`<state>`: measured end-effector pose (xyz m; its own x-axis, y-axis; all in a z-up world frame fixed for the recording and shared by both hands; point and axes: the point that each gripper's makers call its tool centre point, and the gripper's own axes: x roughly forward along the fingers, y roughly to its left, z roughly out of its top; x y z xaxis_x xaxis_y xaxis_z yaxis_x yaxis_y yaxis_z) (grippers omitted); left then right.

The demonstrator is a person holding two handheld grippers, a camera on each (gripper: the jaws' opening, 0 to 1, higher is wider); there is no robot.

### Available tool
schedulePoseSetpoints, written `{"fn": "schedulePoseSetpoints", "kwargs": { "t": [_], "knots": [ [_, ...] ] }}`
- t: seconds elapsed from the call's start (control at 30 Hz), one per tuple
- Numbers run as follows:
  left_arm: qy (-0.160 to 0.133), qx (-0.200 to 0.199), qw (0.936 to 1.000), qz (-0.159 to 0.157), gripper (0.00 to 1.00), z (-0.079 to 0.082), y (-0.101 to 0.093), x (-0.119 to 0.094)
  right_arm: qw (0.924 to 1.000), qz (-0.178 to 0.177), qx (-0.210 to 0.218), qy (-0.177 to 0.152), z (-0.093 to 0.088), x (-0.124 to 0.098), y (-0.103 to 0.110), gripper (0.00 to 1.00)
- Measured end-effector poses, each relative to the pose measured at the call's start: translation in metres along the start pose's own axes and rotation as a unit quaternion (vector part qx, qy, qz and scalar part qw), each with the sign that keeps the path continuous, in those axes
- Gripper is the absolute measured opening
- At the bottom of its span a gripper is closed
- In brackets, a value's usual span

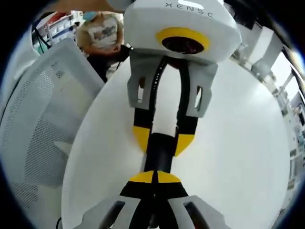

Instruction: Press the specified remote control buttons in sequence, fully releasing each button before pressing the next.

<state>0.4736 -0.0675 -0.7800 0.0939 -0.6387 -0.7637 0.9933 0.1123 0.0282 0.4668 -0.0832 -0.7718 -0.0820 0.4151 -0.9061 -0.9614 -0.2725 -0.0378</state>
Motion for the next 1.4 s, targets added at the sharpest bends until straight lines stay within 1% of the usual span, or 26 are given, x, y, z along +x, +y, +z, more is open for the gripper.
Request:
{"fn": "schedulePoseSetpoints", "kwargs": {
  "t": [0.2, 0.33, 0.4, 0.5, 0.57, 0.73, 0.9, 1.3, 1.4],
  "knots": [
    [0.0, 0.0, 1.0, 0.0, 0.24, -0.0001, 0.0001, 0.0, 1.0, 0.003, 0.004, 0.002, -0.0003, 0.0006, -0.0001, 0.0],
    [0.0, 0.002, 1.0, 0.002, 0.24, 0.0003, -0.0004, -0.0003, 0.9998, 0.007, 0.019, -0.005, -0.0009, 0.0009, -0.0001, 0.0],
    [-0.001, 0.002, 1.0, 0.002, 0.24, 0.0003, -0.0005, -0.0004, 0.9998, 0.006, 0.018, -0.005, -0.0009, 0.0012, 0.0, 0.0],
    [0.0, 0.002, 1.0, 0.002, 0.24, 0.0004, -0.0006, -0.0005, 0.9999, 0.002, 0.009, 0.008, -0.0003, 0.0024, 0.001, 0.0],
    [0.0, 0.002, 1.0, 0.003, 0.24, 0.0004, -0.0007, -0.0005, 0.9999, 0.001, 0.01, 0.009, -0.0007, 0.0021, 0.0004, 0.0],
    [0.002, 0.003, 1.0, 0.004, 0.24, 0.0003, -0.0002, -0.0004, 0.9998, 0.001, 0.02, 0.004, -0.0013, 0.0016, -0.0002, 0.0],
    [0.003, 0.002, 1.0, 0.004, 0.24, 0.0005, -0.0002, -0.0005, 0.9998, -0.001, 0.018, 0.007, -0.0011, 0.0019, -0.0002, 0.0],
    [0.009, 0.003, 0.9999, 0.005, 0.24, 0.0008, 0.0004, -0.0001, 0.9997, 0.0, 0.023, -0.001, -0.0005, 0.0012, -0.0002, 0.0],
    [0.008, 0.004, 0.9999, 0.005, 0.24, 0.0008, 0.0003, -0.0003, 0.9998, -0.002, 0.018, -0.003, -0.0001, 0.0003, 0.0, 0.0]
  ]
}}
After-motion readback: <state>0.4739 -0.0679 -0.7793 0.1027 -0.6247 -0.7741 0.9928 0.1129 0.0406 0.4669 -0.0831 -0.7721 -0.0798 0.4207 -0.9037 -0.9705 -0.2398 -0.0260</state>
